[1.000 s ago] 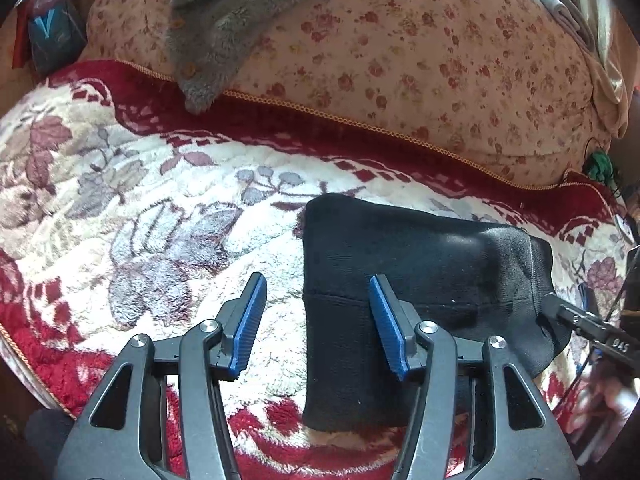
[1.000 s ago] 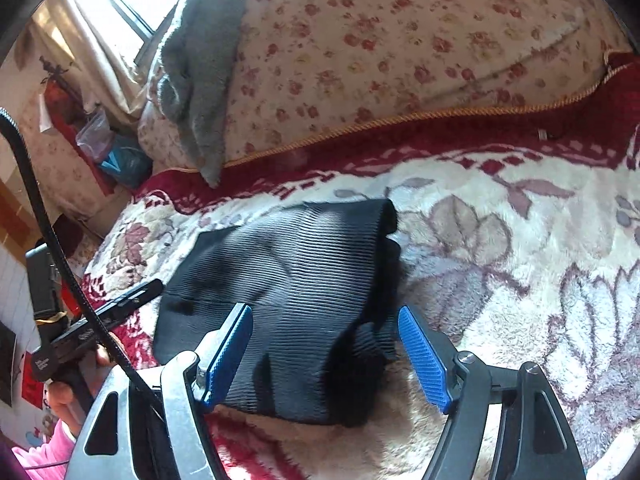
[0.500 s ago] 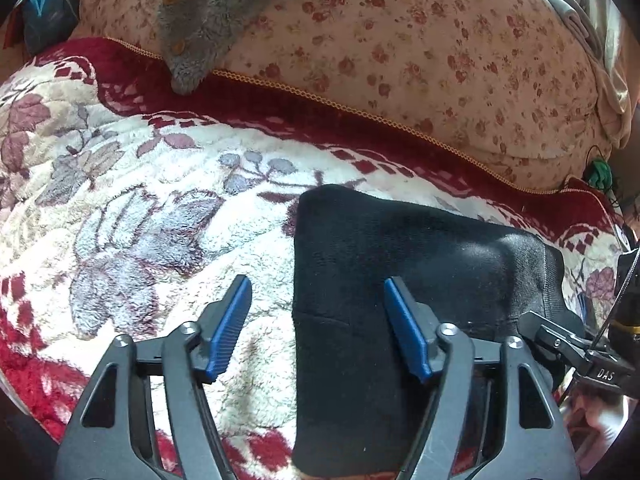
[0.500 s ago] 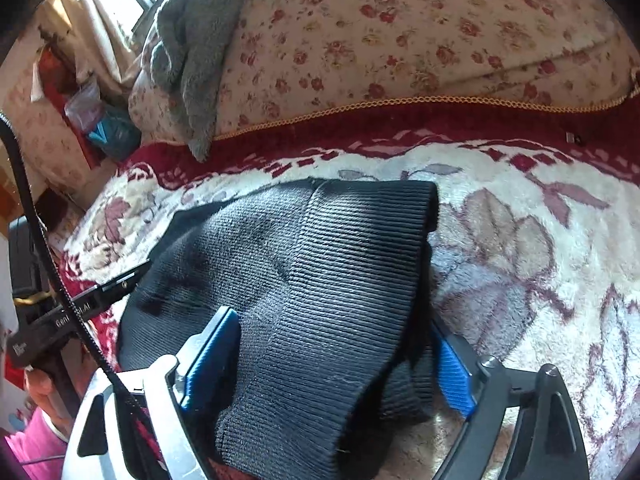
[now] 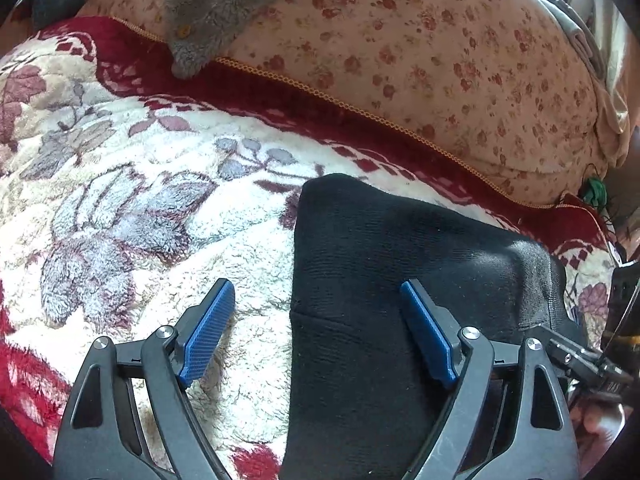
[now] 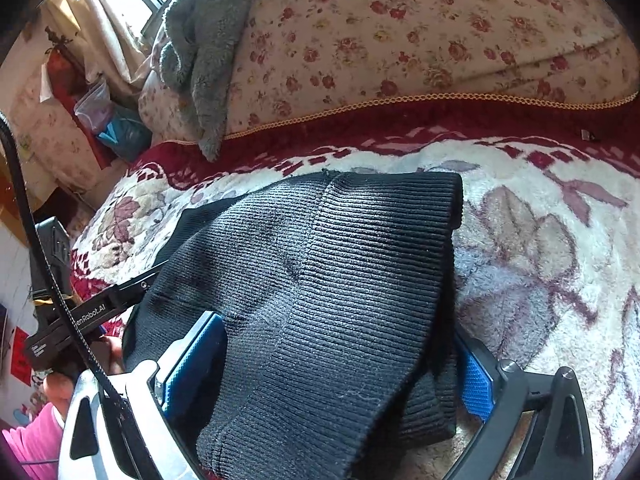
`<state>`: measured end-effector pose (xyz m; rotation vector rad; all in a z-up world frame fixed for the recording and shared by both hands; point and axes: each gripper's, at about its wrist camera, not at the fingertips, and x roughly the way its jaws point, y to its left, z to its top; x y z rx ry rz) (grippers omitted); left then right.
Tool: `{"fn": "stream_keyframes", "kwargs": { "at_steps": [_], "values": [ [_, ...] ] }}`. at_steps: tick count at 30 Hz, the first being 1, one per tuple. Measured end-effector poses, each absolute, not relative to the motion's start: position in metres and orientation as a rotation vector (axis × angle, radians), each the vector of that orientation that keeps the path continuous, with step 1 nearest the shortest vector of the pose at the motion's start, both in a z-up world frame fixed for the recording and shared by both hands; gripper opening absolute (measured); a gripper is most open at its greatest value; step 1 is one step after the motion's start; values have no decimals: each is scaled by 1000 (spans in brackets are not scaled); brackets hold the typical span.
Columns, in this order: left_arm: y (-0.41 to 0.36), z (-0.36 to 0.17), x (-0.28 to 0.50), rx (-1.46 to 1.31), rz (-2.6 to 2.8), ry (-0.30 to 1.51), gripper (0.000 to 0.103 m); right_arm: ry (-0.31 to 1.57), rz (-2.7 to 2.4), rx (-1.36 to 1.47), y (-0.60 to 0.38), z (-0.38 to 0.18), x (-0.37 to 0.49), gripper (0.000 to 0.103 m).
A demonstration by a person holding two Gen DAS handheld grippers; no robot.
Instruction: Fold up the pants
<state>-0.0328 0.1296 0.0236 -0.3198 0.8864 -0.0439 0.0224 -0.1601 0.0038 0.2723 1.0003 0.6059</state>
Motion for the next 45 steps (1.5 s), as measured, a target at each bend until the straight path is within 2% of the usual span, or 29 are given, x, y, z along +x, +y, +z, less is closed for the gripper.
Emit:
{"fn": "stream_keyframes", "kwargs": {
  "at_steps": [9,11,12,13,14,16,20,30,45],
  "values": [
    [134,18,-35,-357,-84,865,85,994,631,252,-159,4,20,103],
    [135,18,-34,-362,-91,877,84,982,627,264,-162,4,20,97],
    [135,18,-33,-367,-99,884,81,972,614,272,-165,4,19,87],
    [134,19,-33,-380,-128,884,62,962,612,283,-168,4,18,79],
    [133,20,-34,-396,-173,885,43,952,616,298,-173,4,16,74],
    [122,27,-38,-343,-161,872,41,949,627,321,-178,4,15,65],
    [114,39,-44,-300,-145,854,30,940,628,286,-175,12,10,58],
    [124,68,-57,-320,-148,835,25,896,655,283,-166,40,2,47],
    [223,112,-74,-306,4,754,25,878,833,255,-65,75,9,45]
  ]
}}
